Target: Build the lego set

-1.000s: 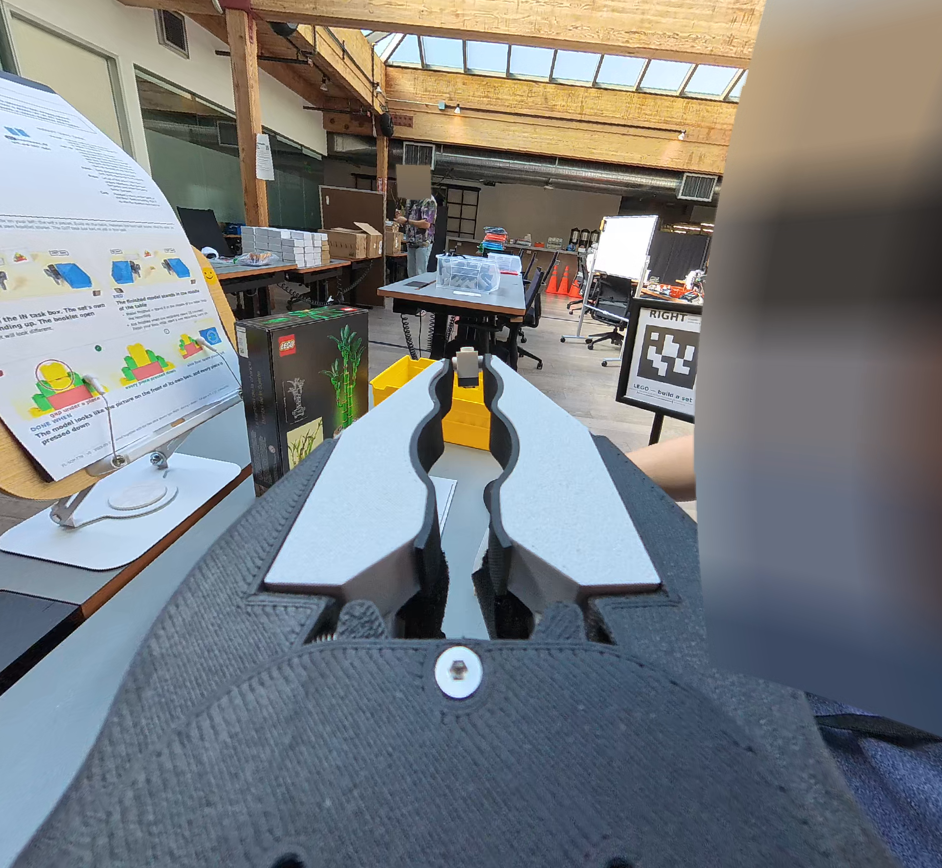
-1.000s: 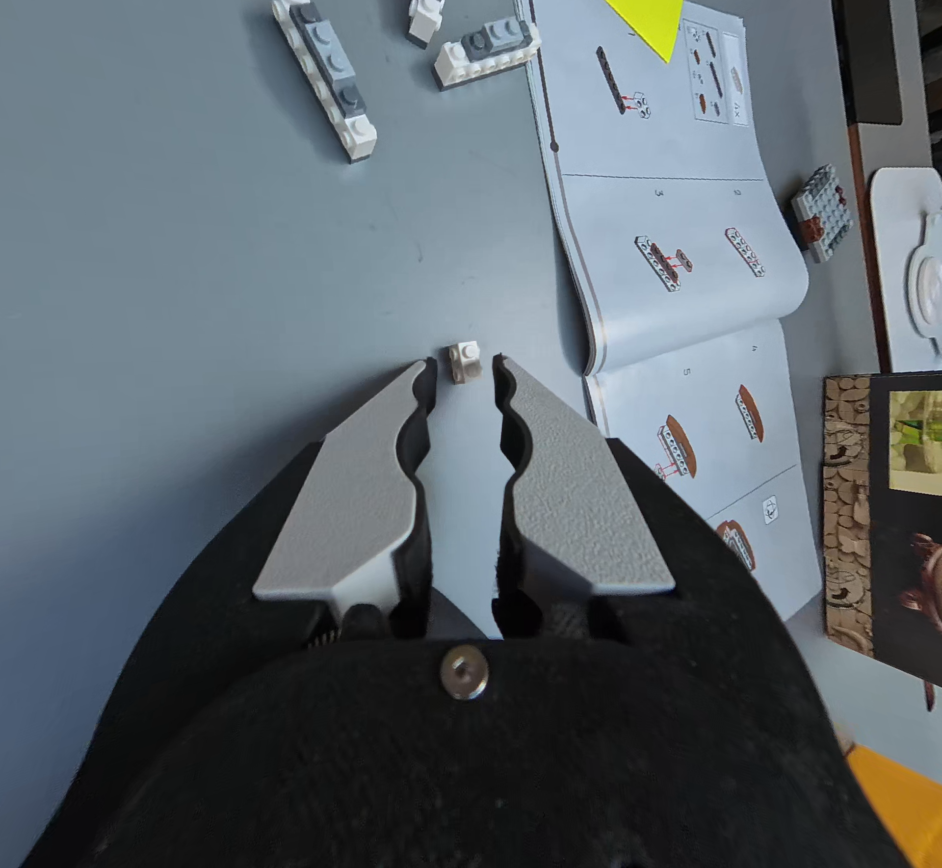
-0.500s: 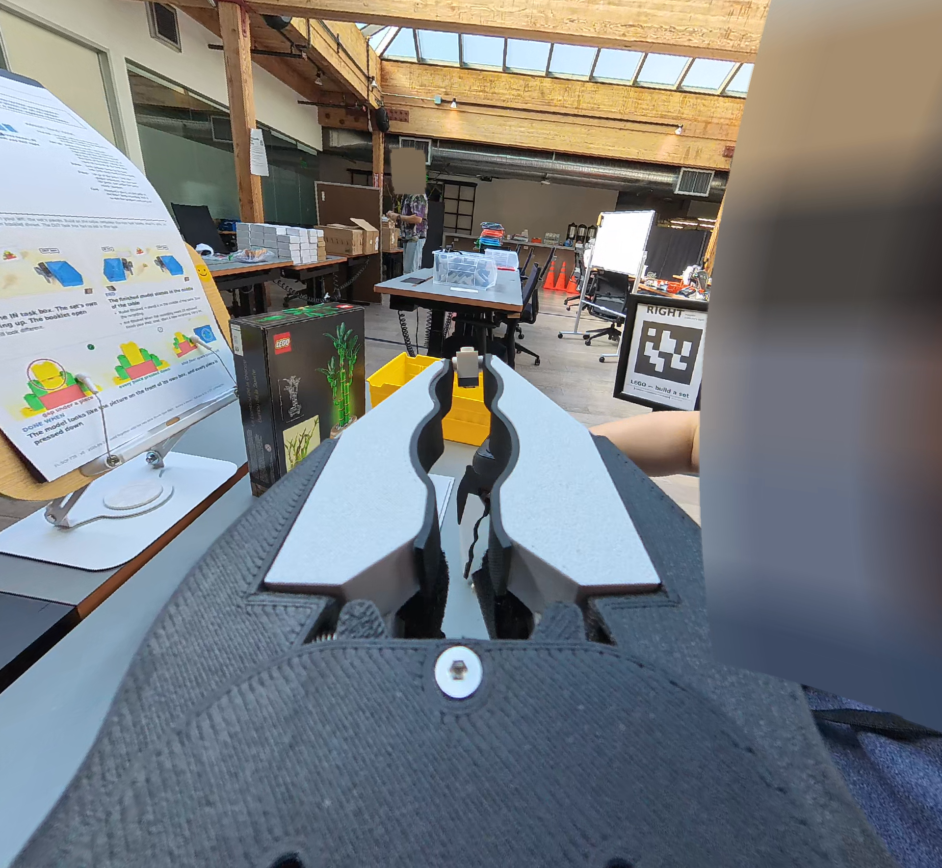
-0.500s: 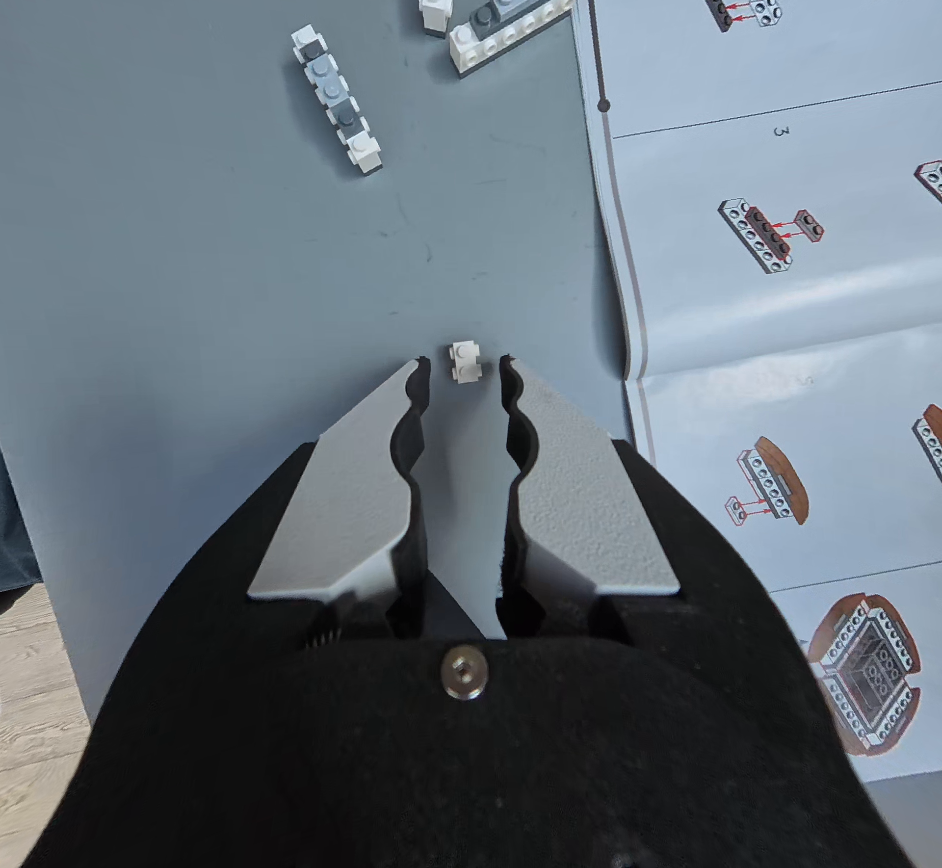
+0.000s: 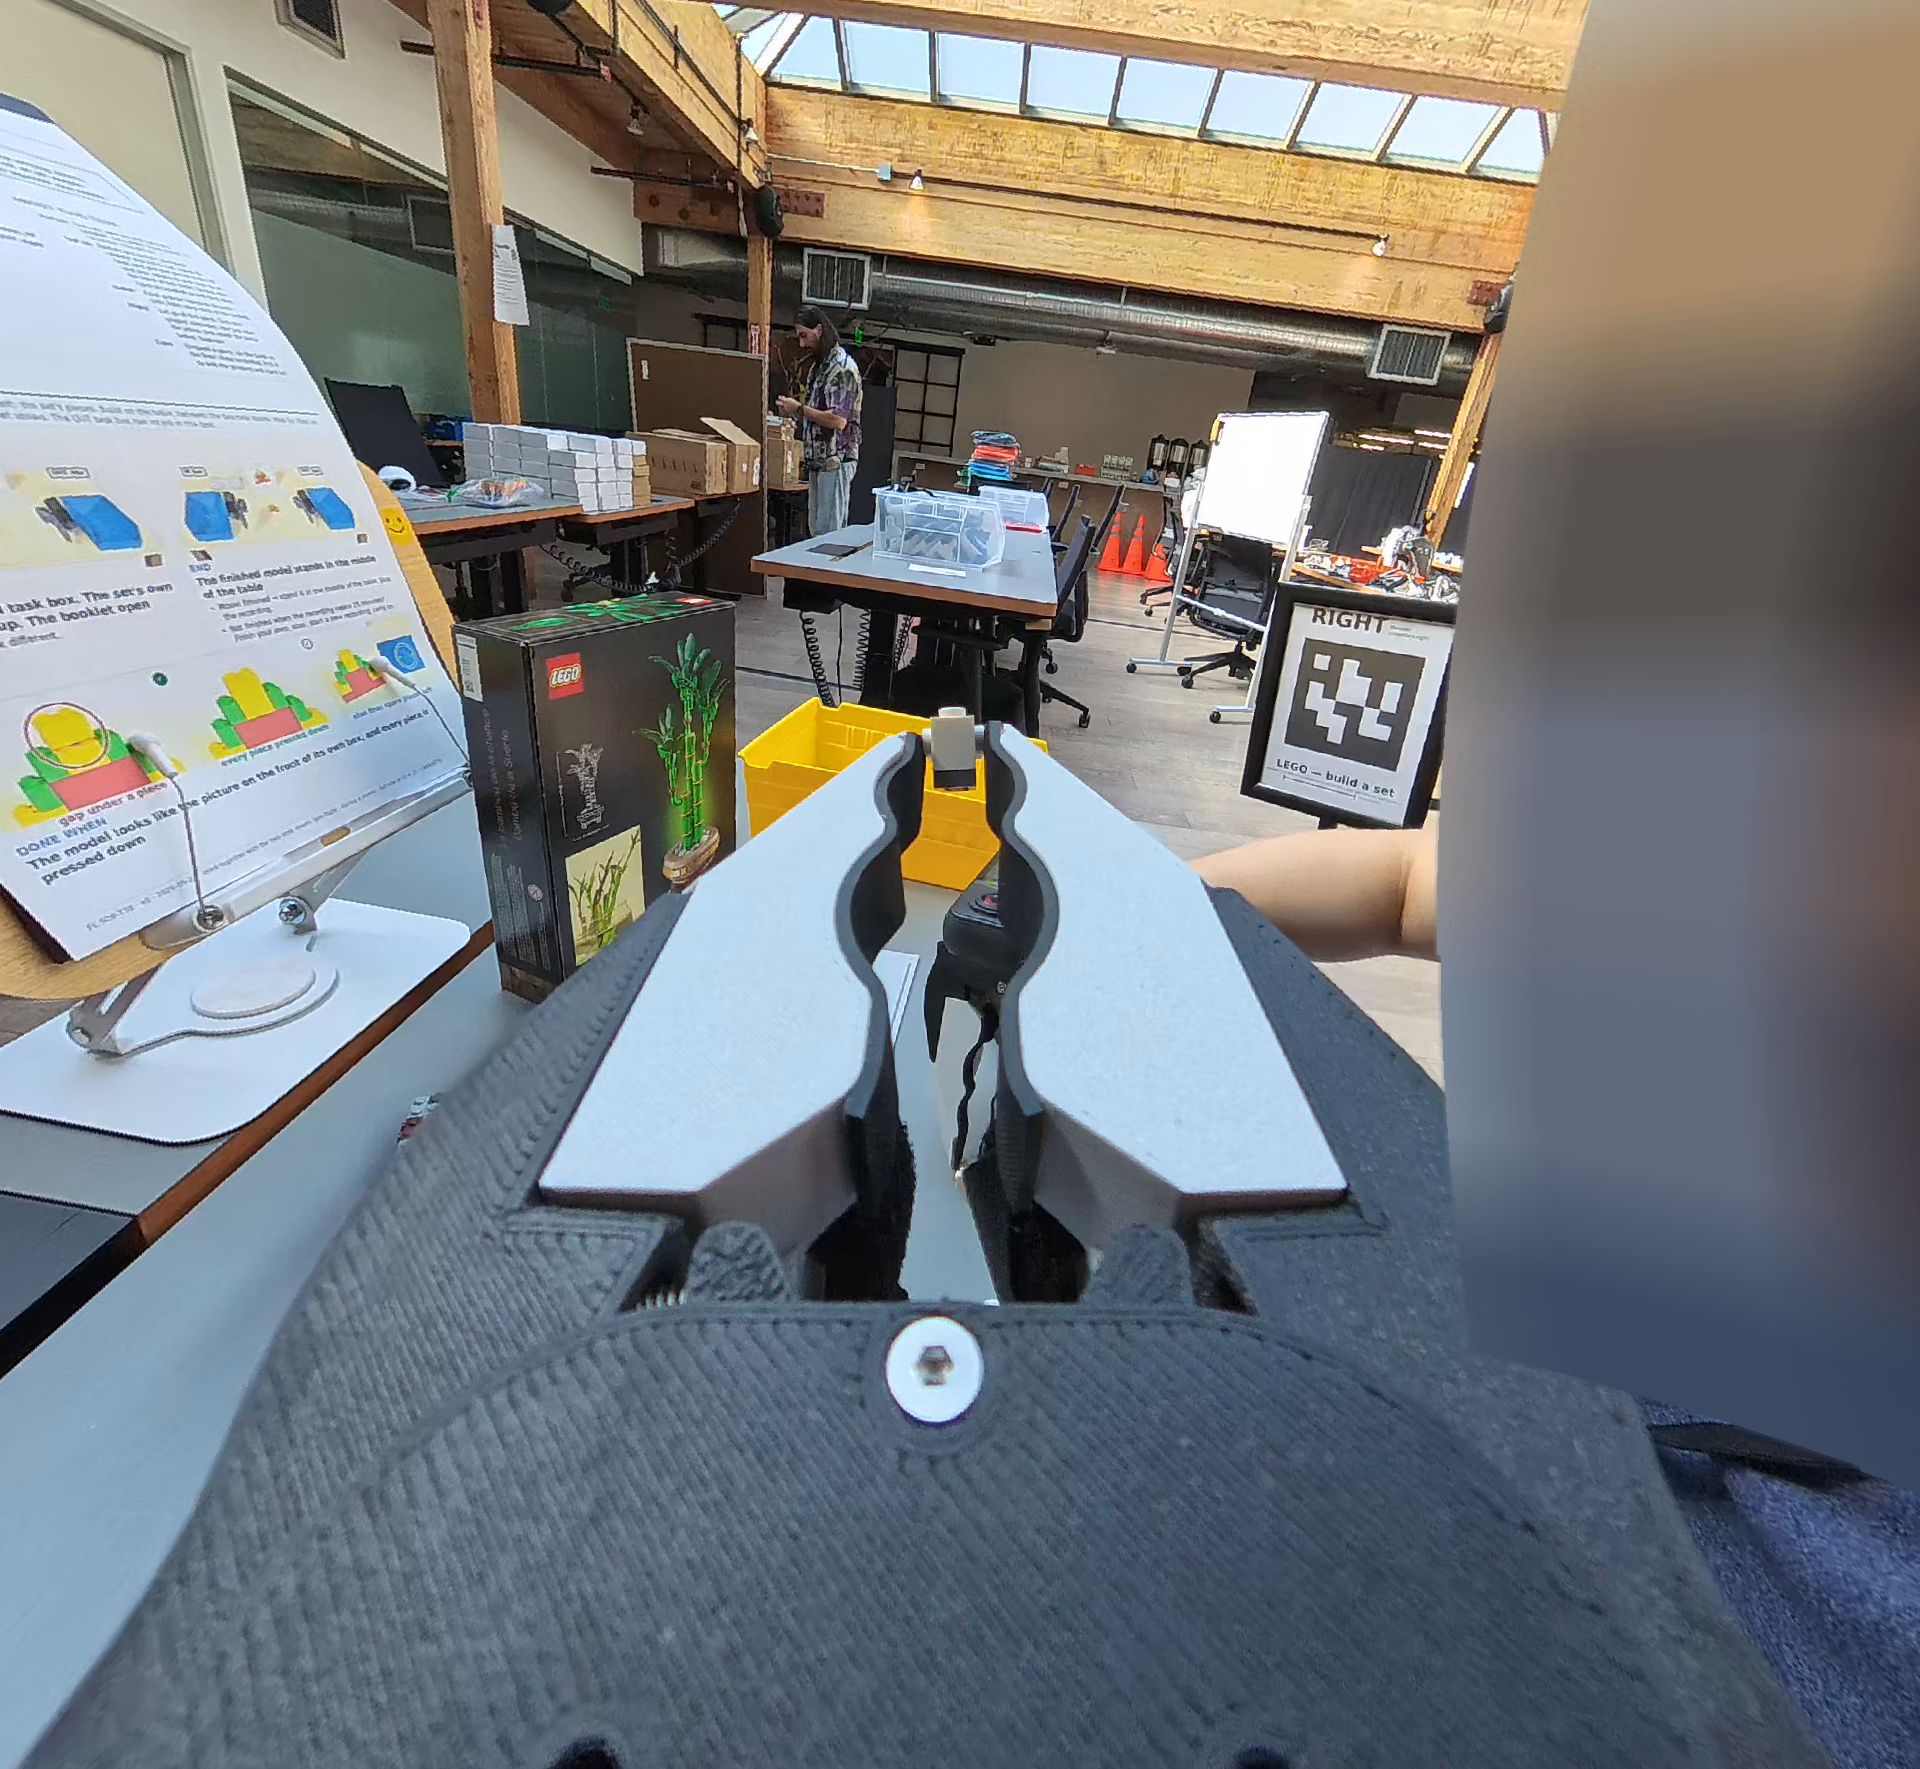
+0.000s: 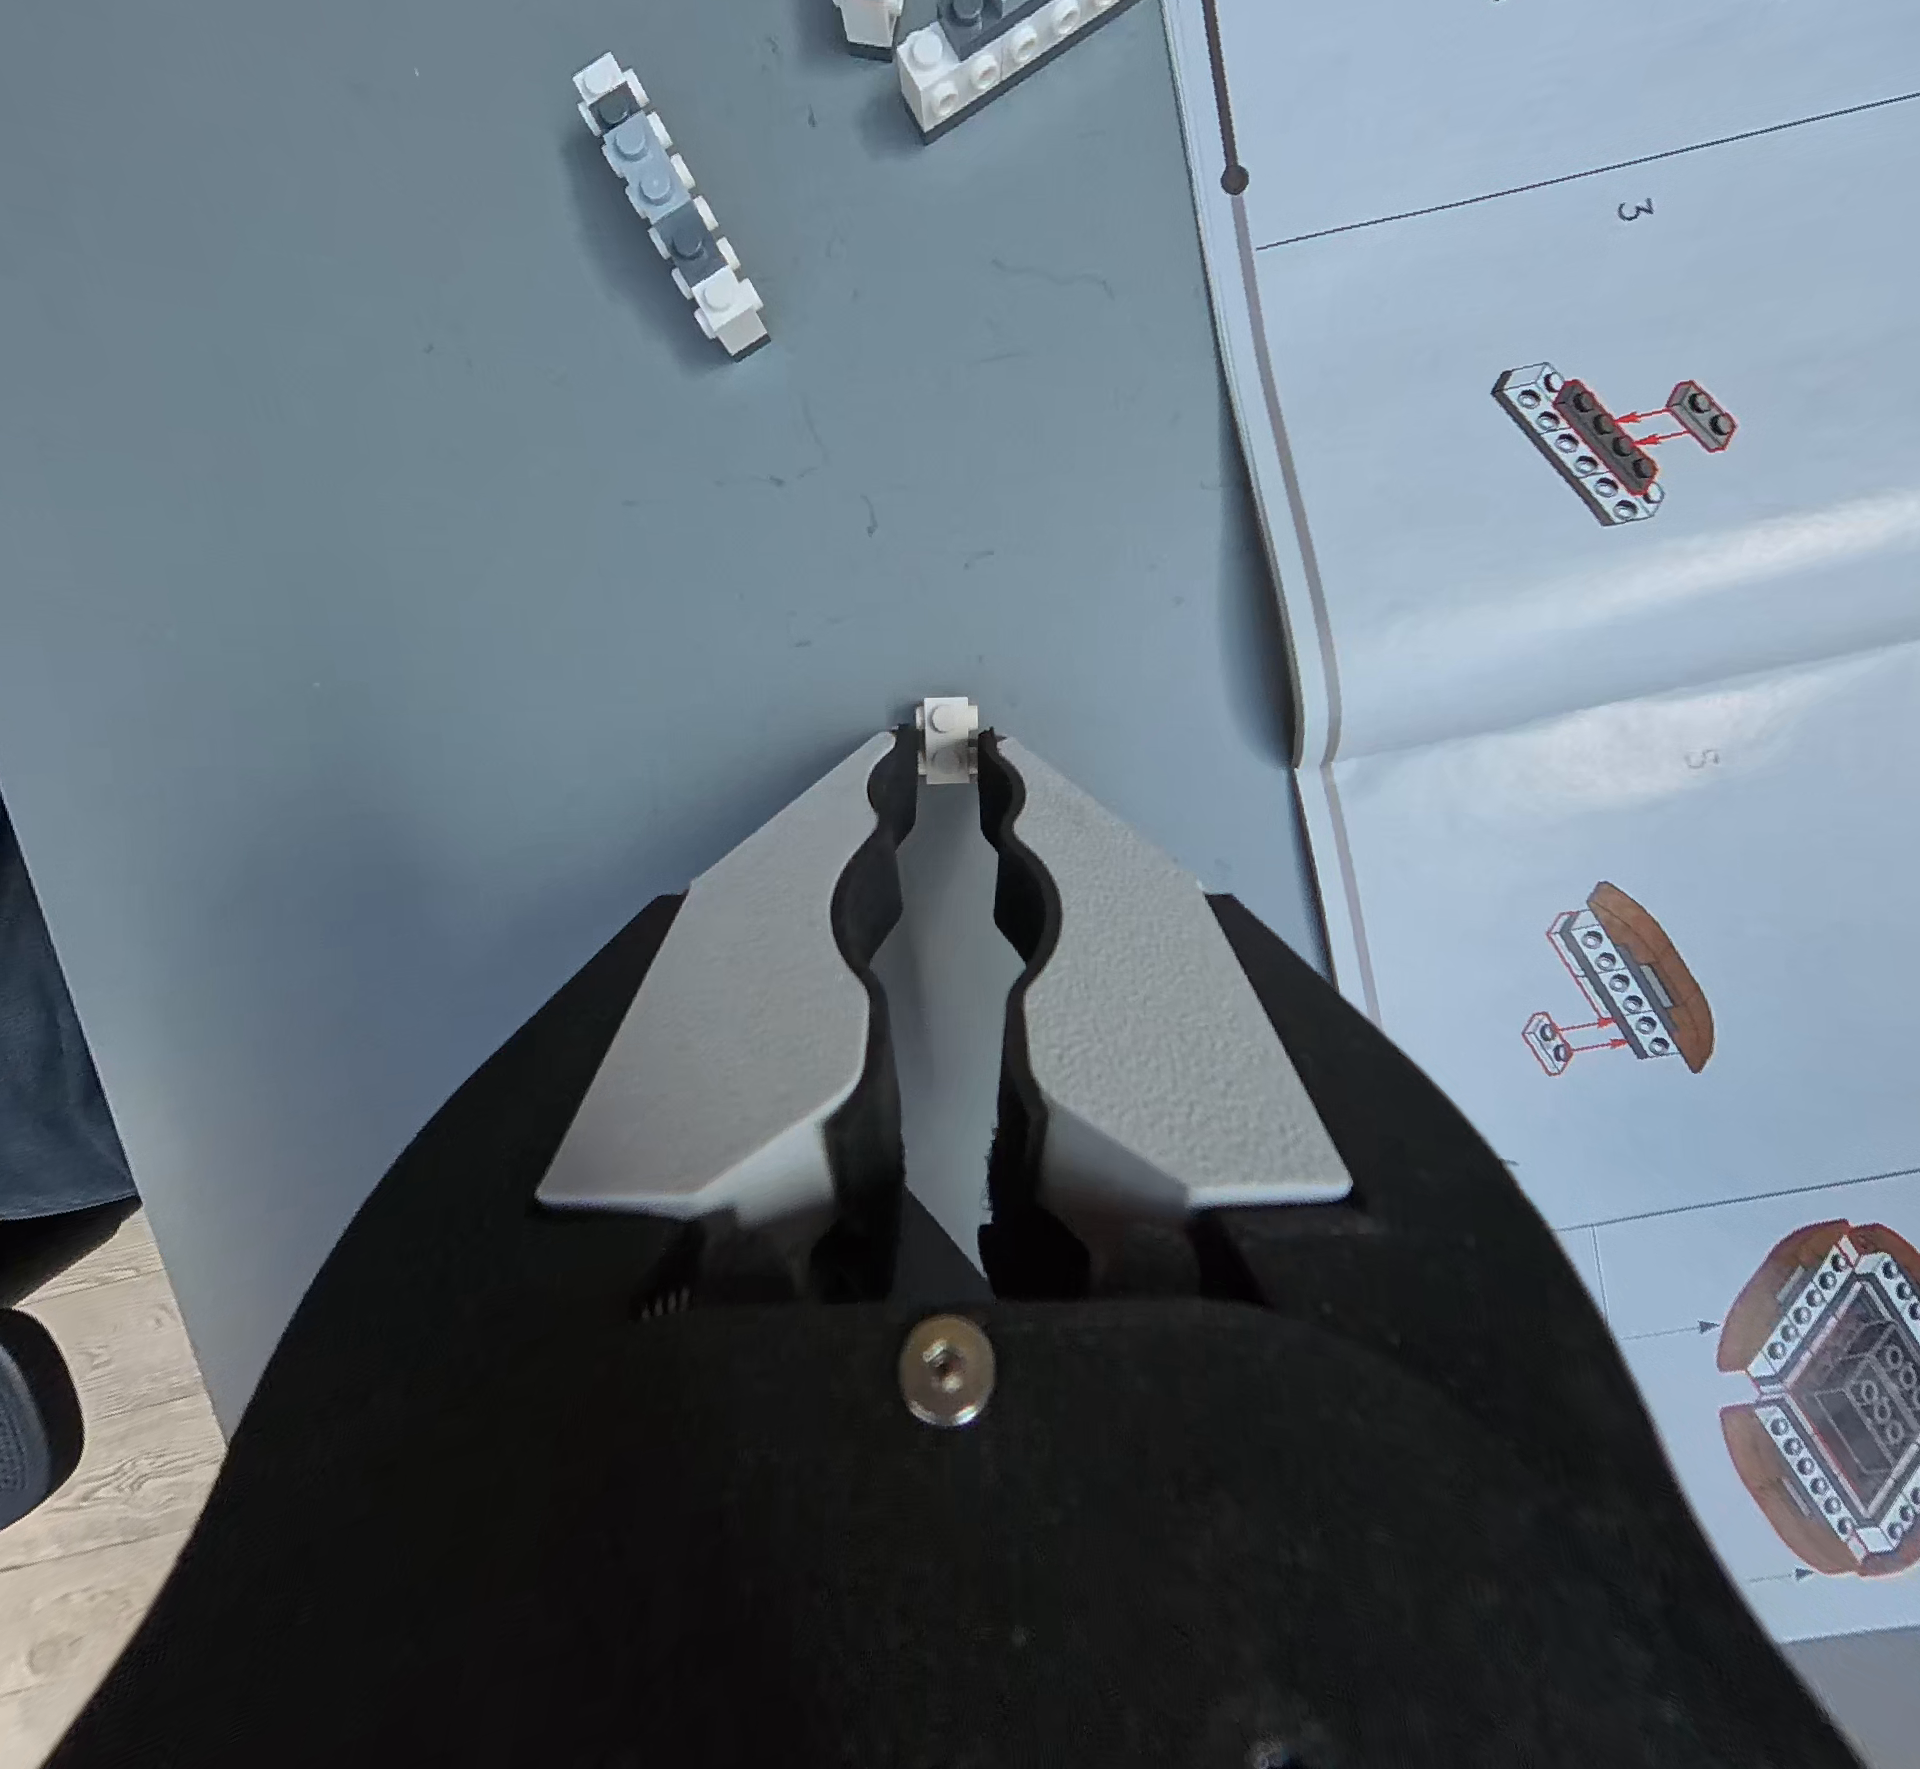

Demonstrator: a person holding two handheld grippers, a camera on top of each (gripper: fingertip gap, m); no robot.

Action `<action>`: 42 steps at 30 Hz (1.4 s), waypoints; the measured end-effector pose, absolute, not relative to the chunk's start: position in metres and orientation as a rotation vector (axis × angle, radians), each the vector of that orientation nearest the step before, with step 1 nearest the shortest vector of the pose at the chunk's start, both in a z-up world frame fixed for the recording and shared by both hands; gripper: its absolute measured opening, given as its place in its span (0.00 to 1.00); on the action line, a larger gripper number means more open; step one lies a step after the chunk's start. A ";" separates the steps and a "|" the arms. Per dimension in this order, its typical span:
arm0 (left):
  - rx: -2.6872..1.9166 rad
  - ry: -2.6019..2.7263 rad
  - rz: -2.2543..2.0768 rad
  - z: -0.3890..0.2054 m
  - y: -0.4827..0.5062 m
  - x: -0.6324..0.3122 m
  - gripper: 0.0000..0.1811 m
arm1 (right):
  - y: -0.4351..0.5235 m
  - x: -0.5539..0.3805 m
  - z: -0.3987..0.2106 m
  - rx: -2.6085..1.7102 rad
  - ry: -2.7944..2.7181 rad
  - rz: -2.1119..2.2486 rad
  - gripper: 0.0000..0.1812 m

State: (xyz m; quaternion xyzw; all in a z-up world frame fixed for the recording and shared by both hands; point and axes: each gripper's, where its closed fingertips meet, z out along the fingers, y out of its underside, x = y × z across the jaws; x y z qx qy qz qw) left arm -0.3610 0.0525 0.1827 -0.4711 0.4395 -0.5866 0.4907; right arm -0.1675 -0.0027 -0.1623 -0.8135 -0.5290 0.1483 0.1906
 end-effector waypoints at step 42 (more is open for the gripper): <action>-1.035 1.012 -1.591 0.190 0.062 -0.363 0.05 | 0.060 -0.339 0.182 -1.966 -1.341 0.868 0.06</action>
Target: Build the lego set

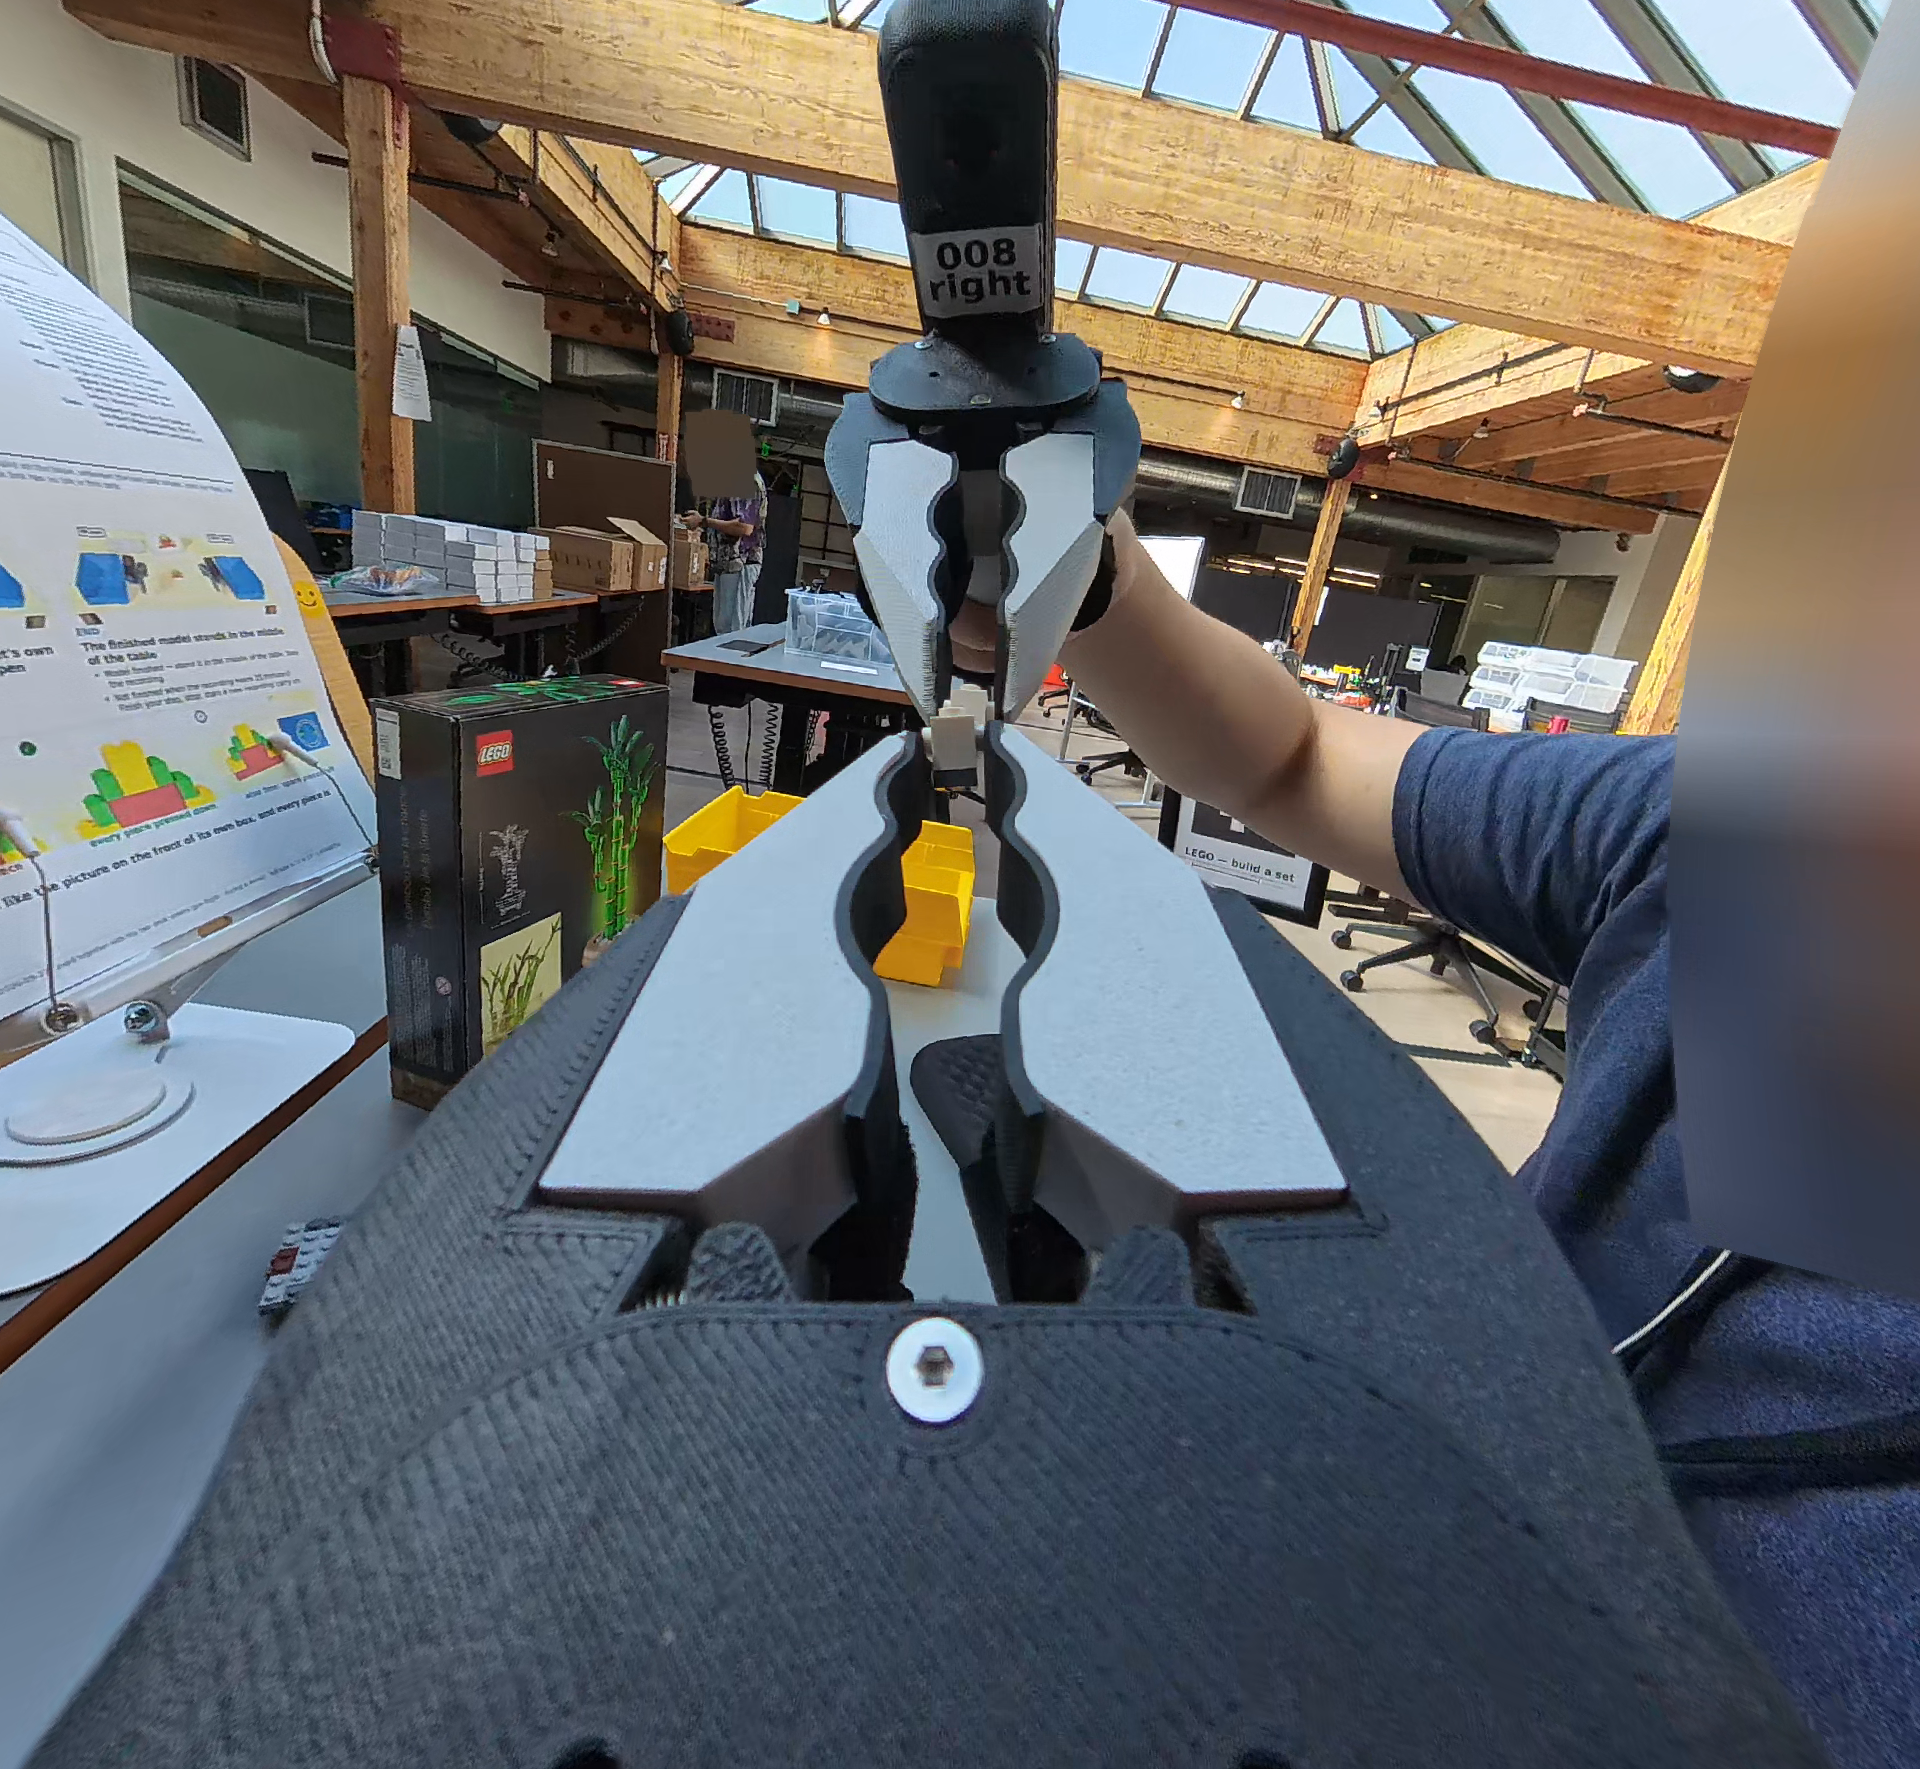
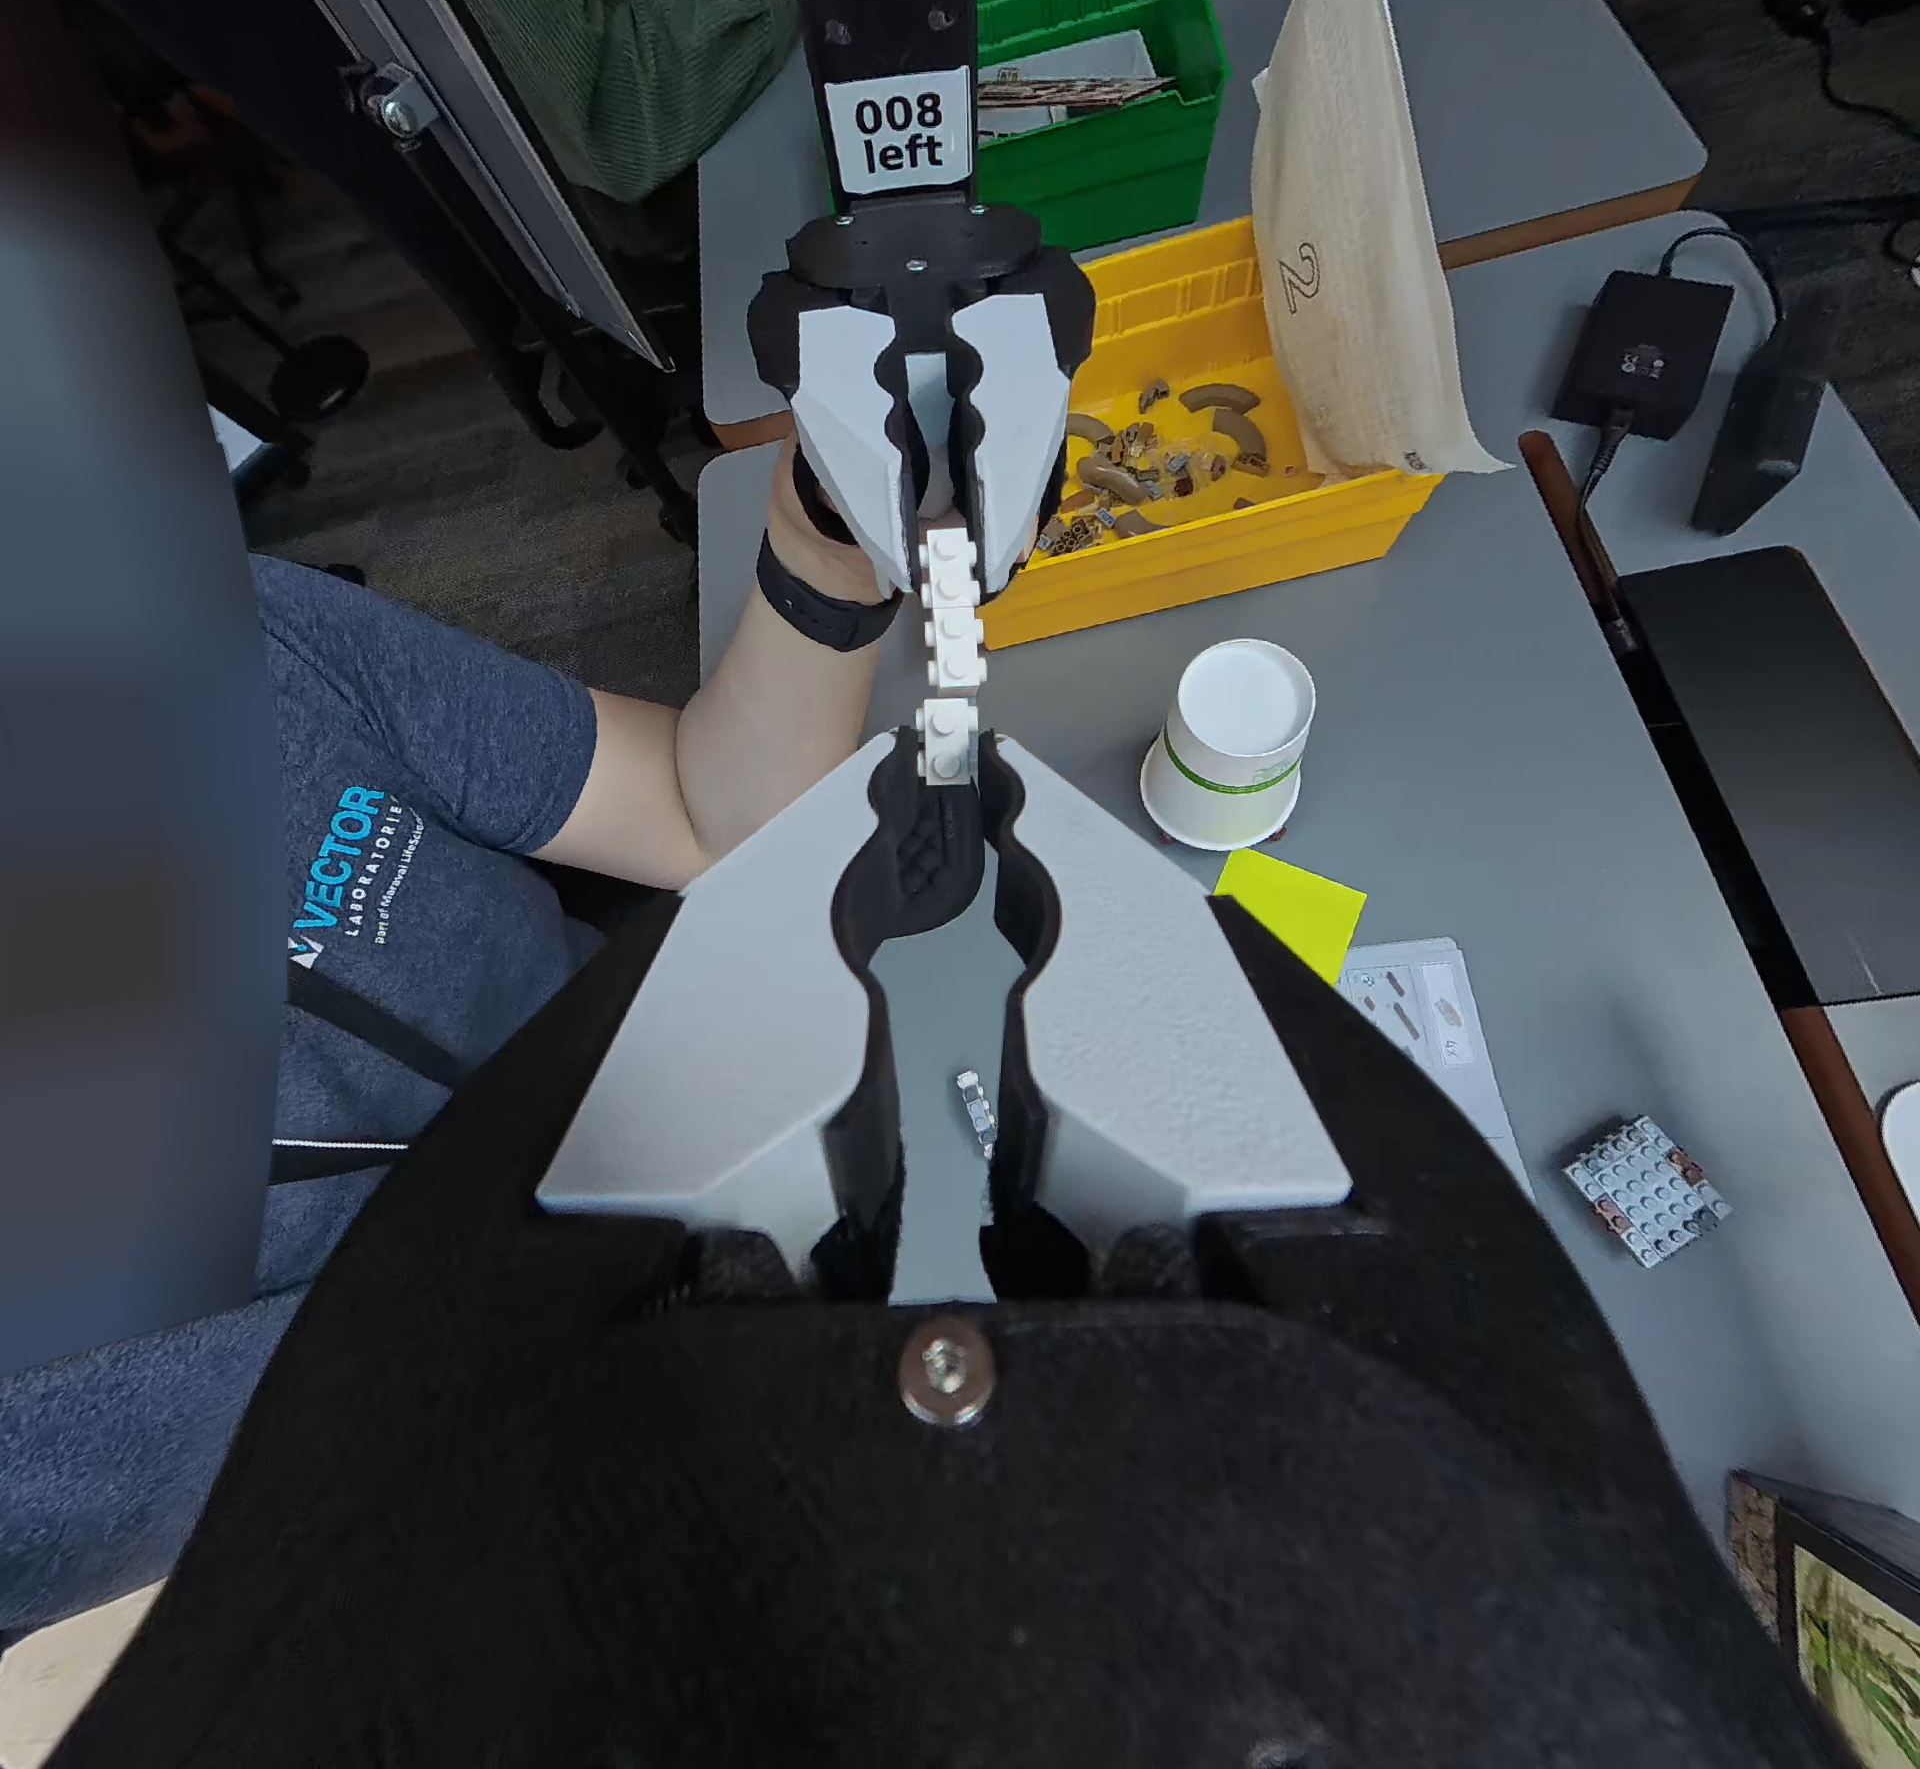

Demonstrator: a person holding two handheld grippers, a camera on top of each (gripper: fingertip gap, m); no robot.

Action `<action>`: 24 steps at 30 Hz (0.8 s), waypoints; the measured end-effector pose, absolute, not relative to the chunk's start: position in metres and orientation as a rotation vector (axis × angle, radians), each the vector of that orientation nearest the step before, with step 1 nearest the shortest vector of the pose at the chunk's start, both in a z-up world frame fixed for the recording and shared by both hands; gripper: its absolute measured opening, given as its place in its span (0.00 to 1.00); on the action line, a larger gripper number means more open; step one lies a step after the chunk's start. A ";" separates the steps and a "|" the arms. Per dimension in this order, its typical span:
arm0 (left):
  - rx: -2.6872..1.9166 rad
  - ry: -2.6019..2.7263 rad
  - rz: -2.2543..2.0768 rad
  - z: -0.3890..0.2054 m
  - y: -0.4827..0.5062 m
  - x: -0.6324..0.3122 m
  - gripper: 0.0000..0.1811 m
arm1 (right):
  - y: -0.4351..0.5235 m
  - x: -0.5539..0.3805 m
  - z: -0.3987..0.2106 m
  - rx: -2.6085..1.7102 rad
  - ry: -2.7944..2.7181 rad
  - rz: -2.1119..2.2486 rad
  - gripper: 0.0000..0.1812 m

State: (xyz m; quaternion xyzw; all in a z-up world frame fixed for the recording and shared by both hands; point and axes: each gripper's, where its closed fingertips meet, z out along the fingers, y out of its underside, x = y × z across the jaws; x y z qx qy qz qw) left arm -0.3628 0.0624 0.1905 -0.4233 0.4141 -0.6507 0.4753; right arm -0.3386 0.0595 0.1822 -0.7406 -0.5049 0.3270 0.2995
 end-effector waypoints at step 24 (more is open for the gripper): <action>-0.926 0.973 -1.611 0.206 0.055 -0.373 0.05 | 0.053 -0.353 0.189 -2.043 -1.405 0.828 0.06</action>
